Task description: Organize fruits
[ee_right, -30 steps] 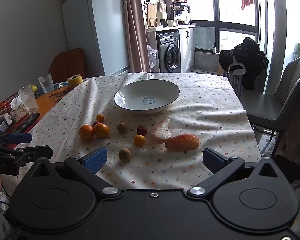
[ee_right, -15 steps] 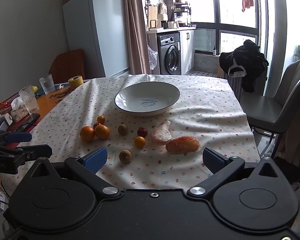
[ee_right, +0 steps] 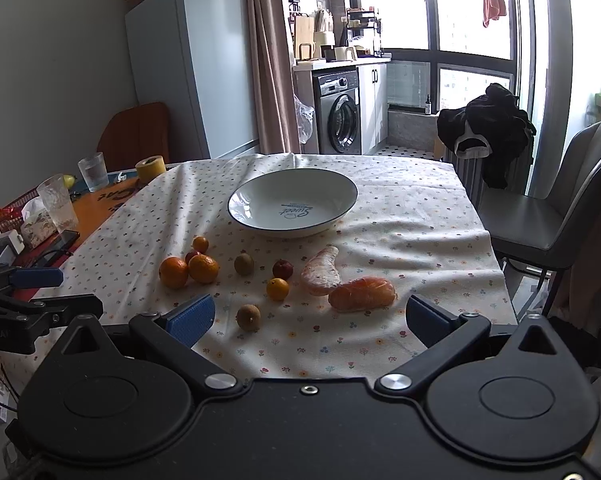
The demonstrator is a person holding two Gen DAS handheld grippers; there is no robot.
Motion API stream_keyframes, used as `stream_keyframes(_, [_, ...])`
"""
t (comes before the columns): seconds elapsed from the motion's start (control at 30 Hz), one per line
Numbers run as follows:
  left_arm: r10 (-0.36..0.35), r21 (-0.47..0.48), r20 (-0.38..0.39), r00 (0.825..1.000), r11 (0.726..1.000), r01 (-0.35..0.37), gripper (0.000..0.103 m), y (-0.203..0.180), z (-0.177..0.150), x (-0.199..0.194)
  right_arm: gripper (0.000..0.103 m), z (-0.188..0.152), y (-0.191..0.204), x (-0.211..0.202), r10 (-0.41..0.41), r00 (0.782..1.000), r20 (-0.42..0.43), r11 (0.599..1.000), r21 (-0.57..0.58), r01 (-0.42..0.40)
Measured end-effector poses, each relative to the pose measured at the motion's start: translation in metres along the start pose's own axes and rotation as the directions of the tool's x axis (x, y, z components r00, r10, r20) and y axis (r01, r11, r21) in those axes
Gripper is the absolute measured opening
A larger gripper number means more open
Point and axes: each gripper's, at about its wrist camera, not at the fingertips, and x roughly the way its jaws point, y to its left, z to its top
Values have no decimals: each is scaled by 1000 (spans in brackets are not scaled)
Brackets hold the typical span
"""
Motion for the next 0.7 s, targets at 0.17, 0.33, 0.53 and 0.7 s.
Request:
stream_keyframes(0.17, [2, -1, -2, 1000, 1000, -2, 103, 2, -1, 1, 103, 0, -1, 0, -1, 1000, 2, 1000, -2, 1])
stream_keyframes(0.33, [0, 2, 2, 1000, 1000, 0, 103, 3, -1, 0, 103, 0, -1, -1, -2, 1000, 5, 1000, -7, 2])
stream_keyframes(0.53, [3, 6, 5, 1000, 1000, -3, 103, 4, 0, -2, 103, 2, 0, -1, 0, 1000, 13, 1000, -16, 0])
stream_keyframes(0.7, [2, 5, 4, 1000, 1000, -2, 103, 6, 0, -2, 103, 2, -1, -1, -3, 1000, 13, 1000, -15, 3])
